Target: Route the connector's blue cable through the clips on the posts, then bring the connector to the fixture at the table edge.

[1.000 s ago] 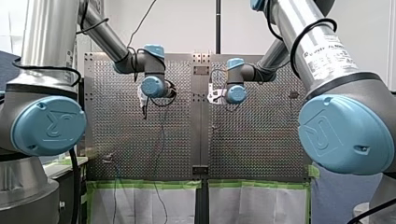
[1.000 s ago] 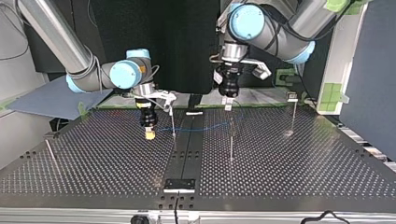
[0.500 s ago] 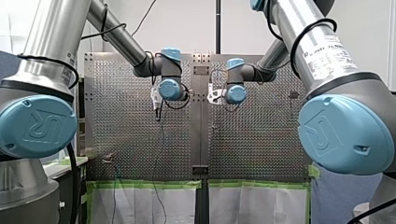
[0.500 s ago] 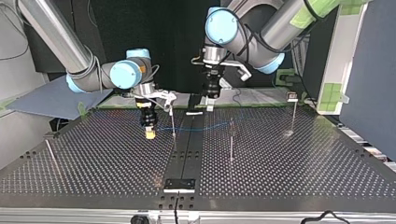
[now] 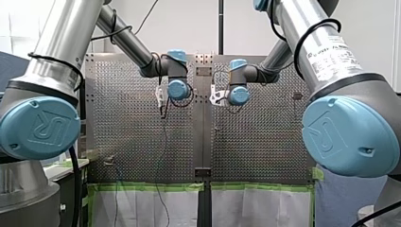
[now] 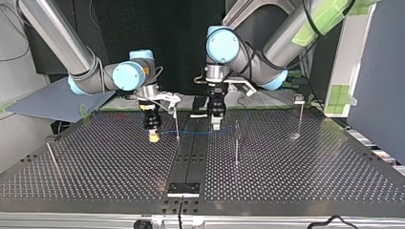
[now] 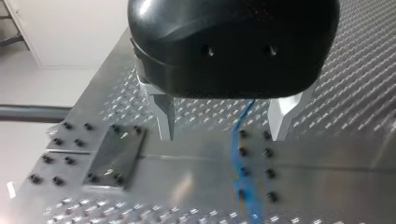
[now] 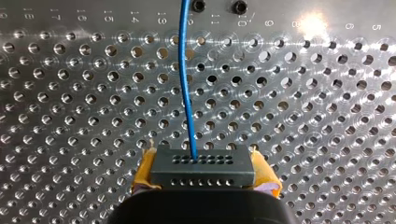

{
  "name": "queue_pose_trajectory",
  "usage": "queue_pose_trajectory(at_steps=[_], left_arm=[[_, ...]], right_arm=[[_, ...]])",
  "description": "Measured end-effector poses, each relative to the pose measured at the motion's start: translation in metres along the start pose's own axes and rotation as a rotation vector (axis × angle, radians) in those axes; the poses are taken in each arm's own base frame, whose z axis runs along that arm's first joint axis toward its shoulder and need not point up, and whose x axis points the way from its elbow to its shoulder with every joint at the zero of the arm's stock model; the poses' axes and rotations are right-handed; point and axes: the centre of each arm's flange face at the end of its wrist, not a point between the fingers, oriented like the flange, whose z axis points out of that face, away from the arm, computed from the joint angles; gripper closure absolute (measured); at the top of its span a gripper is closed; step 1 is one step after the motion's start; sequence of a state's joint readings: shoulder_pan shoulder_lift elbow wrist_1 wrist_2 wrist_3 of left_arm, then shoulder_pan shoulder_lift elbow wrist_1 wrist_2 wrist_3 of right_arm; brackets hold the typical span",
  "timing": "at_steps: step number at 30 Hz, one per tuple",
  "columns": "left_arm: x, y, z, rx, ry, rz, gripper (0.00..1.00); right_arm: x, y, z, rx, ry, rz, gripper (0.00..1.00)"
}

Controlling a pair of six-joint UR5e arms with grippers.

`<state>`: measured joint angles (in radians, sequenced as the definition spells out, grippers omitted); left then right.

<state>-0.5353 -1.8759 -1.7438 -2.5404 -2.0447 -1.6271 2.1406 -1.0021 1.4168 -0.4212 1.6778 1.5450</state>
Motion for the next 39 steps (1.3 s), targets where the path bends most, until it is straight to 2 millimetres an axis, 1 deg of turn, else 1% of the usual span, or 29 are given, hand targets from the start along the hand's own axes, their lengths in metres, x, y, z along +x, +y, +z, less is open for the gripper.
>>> queue_pose_trajectory(at_steps=[3, 5, 10, 15, 22, 26, 33, 39], left_arm=[[-0.008, -0.002, 0.008, -0.004, -0.018, -0.001, 0.01], [-0.009, -0.002, 0.01, -0.005, -0.018, 0.005, 0.01], [0.0, -0.006, 0.008, 0.003, 0.002, 0.028, 0.01], [0.003, -0.01, 0.004, 0.01, 0.015, 0.033, 0.01], [0.005, -0.006, 0.005, -0.013, 0.024, 0.038, 0.01], [0.011, -0.005, 0.012, -0.02, 0.031, 0.042, 0.01], [0.026, -0.009, 0.03, -0.029, 0.055, 0.052, 0.01], [0.025, -0.009, 0.043, -0.053, 0.049, 0.043, 0.01]], right_arm=[[0.0, 0.0, 0.0, 0.0, 0.001, 0.0, 0.88], [0.0, 0.0, 0.0, 0.0, 0.0, 0.0, 0.88], [0.0, 0.0, 0.0, 0.0, 0.0, -0.001, 0.88], [0.0, 0.0, 0.0, -0.001, -0.002, -0.002, 0.88], [0.0, 0.003, 0.001, -0.004, -0.003, -0.002, 0.88], [0.0, 0.003, 0.001, -0.004, -0.001, -0.001, 0.88], [-0.001, 0.003, 0.001, -0.003, -0.004, -0.002, 0.88], [-0.001, 0.003, 0.001, -0.003, -0.005, -0.002, 0.88]])
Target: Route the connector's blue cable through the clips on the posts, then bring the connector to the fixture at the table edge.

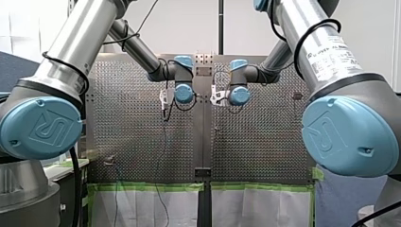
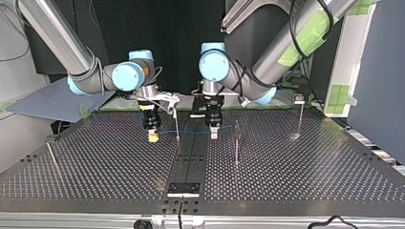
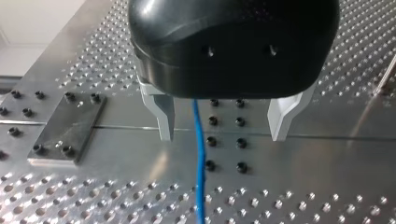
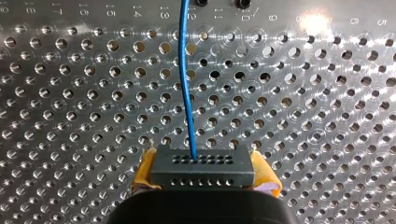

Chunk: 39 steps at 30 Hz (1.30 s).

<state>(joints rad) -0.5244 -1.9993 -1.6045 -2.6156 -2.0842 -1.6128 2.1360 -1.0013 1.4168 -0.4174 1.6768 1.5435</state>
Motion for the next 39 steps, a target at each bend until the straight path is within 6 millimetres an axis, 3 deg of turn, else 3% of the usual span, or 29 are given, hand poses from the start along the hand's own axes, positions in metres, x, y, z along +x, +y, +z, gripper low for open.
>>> queue_pose_trajectory(at_steps=[25, 26, 27, 29, 30, 32, 33, 35, 36, 37, 39], left_arm=[[-0.003, 0.022, 0.018, -0.061, -0.003, 0.012, 0.01], [-0.003, 0.022, 0.018, -0.062, -0.003, 0.013, 0.11], [-0.003, 0.022, 0.018, -0.062, -0.003, 0.017, 0.11], [-0.003, 0.022, 0.018, -0.063, -0.002, 0.024, 0.33], [-0.003, 0.022, 0.018, -0.063, -0.002, 0.029, 0.33], [-0.003, 0.022, 0.018, -0.063, -0.002, 0.032, 0.65], [-0.003, 0.022, 0.018, -0.063, -0.002, 0.033, 0.65], [-0.003, 0.022, 0.018, -0.063, -0.002, 0.03, 0.92], [-0.003, 0.022, 0.018, -0.062, -0.001, 0.026, 0.92], [-0.003, 0.022, 0.018, -0.063, -0.001, 0.023, 1.0], [-0.003, 0.022, 0.018, -0.062, 0.0, 0.013, 1.0]], right_arm=[[-0.002, -0.002, -0.002, 0.004, -0.017, -0.006, 0.88], [-0.002, -0.003, -0.002, 0.004, -0.017, -0.006, 0.88], [-0.002, -0.003, -0.003, 0.004, -0.017, -0.006, 0.88], [-0.002, -0.003, -0.003, 0.004, -0.017, -0.006, 0.88], [-0.002, -0.003, -0.003, 0.003, -0.017, -0.006, 0.88], [-0.002, -0.003, -0.003, 0.002, -0.017, -0.006, 0.88], [-0.002, -0.003, -0.003, 0.002, -0.017, -0.006, 0.88], [-0.002, -0.003, -0.003, 0.001, -0.017, -0.006, 0.88], [-0.002, -0.003, -0.003, 0.001, -0.017, -0.006, 0.88], [-0.002, -0.003, -0.003, 0.001, -0.017, -0.006, 0.88], [-0.002, -0.003, -0.003, 0.001, -0.018, -0.007, 0.88]])
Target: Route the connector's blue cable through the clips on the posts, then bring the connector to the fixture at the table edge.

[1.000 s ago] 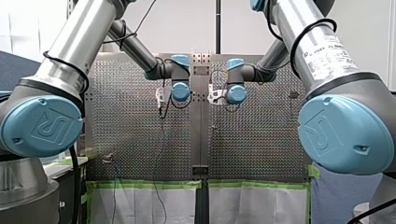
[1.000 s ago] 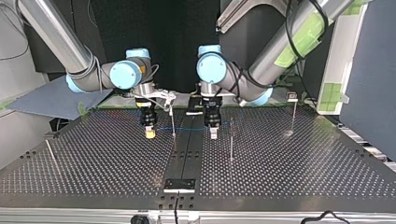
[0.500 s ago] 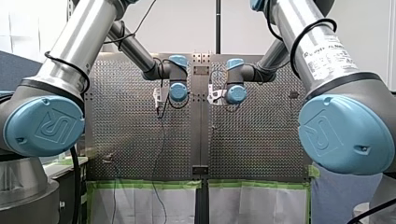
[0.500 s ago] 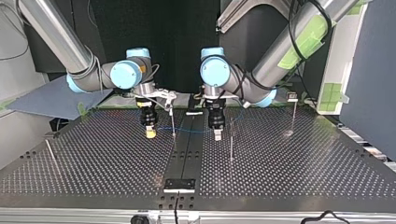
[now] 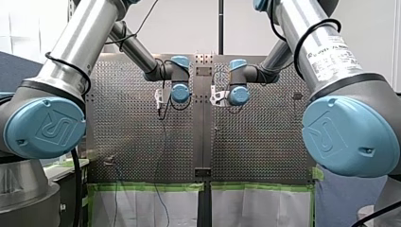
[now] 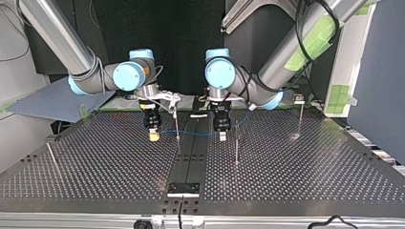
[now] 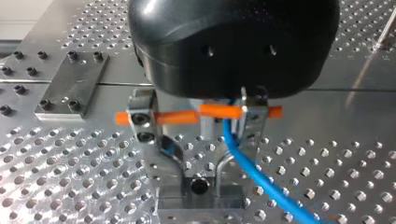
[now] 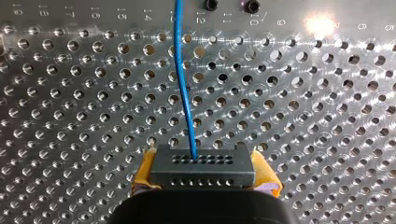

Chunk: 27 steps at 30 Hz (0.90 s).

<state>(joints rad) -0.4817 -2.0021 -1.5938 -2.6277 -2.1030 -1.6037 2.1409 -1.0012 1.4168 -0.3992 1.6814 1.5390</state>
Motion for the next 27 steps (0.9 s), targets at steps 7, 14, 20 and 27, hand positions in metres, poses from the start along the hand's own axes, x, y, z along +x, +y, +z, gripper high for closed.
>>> queue_pose_trajectory(at_steps=[7, 14, 20, 27], left_arm=[[0.001, -0.001, -0.001, 0.004, 0.002, -0.018, 1.0], [0.006, -0.004, -0.007, 0.013, 0.009, -0.008, 1.0], [0.015, -0.005, -0.016, 0.024, 0.015, 0.004, 1.0], [0.027, -0.008, -0.029, 0.039, 0.028, 0.016, 1.0]], right_arm=[[-0.001, 0.0, -0.001, -0.001, -0.006, -0.001, 0.88], [-0.001, 0.0, -0.001, -0.001, -0.01, -0.001, 0.88], [-0.003, 0.0, -0.003, 0.0, -0.031, -0.004, 0.88], [-0.01, 0.0, -0.01, -0.005, -0.082, -0.011, 0.88]])
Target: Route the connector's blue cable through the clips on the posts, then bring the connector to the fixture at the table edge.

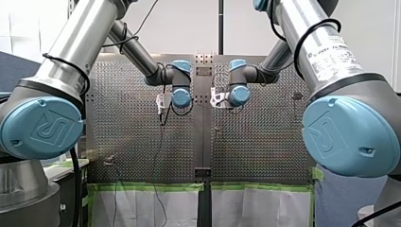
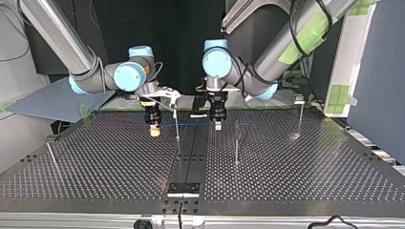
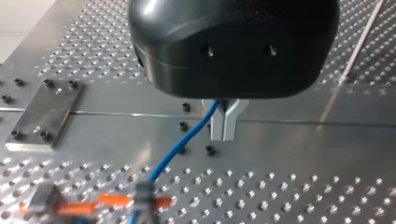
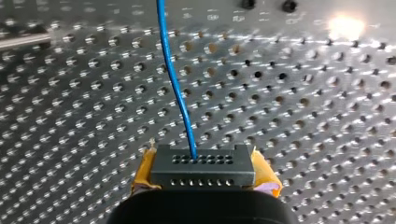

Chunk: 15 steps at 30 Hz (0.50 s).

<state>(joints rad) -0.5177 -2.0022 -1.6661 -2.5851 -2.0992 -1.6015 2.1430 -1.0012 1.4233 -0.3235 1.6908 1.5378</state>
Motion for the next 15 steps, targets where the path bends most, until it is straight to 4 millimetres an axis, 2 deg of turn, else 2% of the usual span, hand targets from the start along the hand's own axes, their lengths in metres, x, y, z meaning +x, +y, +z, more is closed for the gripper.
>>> queue_pose_trajectory(at_steps=[15], left_arm=[[0.023, -0.01, -0.028, 0.04, 0.01, 0.01, 1.0]], right_arm=[[-0.022, 0.003, -0.012, -0.026, -0.063, -0.011, 0.88]])
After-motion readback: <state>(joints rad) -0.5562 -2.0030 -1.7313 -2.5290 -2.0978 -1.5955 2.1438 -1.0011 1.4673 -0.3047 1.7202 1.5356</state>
